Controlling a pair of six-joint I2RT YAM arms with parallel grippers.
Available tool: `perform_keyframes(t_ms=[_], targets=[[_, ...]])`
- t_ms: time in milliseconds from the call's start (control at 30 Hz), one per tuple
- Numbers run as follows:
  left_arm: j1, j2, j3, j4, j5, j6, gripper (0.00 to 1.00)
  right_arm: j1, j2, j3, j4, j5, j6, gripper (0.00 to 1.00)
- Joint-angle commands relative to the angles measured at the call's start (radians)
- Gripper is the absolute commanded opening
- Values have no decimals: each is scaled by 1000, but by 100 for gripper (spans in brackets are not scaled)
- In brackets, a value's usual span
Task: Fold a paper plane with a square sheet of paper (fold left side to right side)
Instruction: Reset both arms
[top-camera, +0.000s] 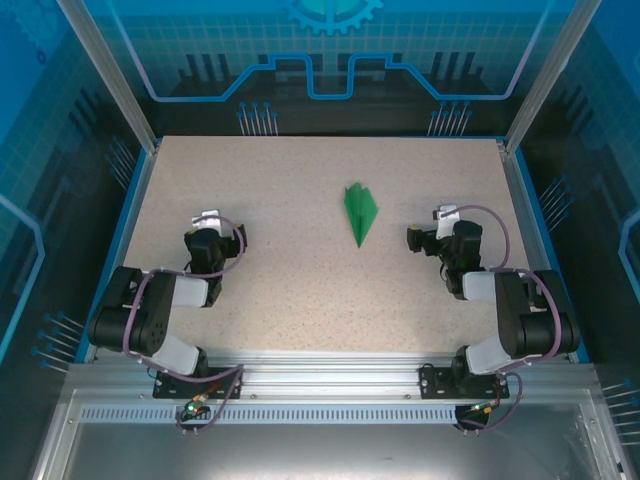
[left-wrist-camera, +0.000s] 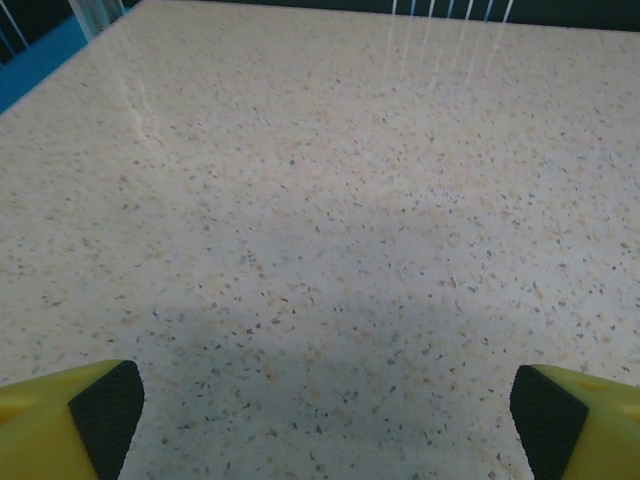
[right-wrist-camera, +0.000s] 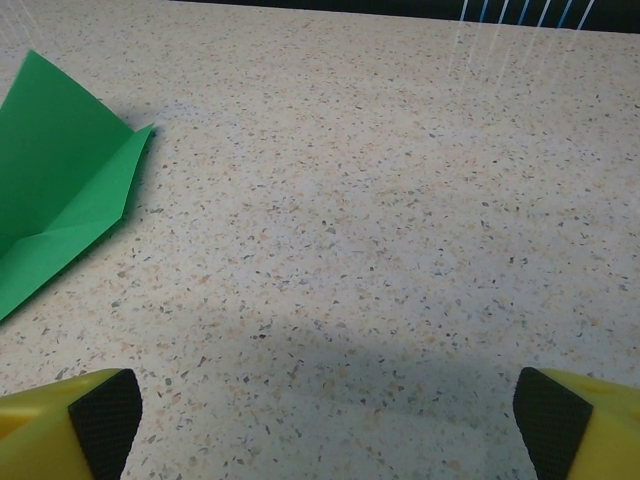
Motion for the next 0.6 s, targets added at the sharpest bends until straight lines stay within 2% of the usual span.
perform_keyframes(t_ms=[0,567], targets=[[26,-3,31,21,74,-1,99,23,5,22,31,26,-24,100],[25,-7,32,11,77,0,99,36,8,26,24,46,-31,100]])
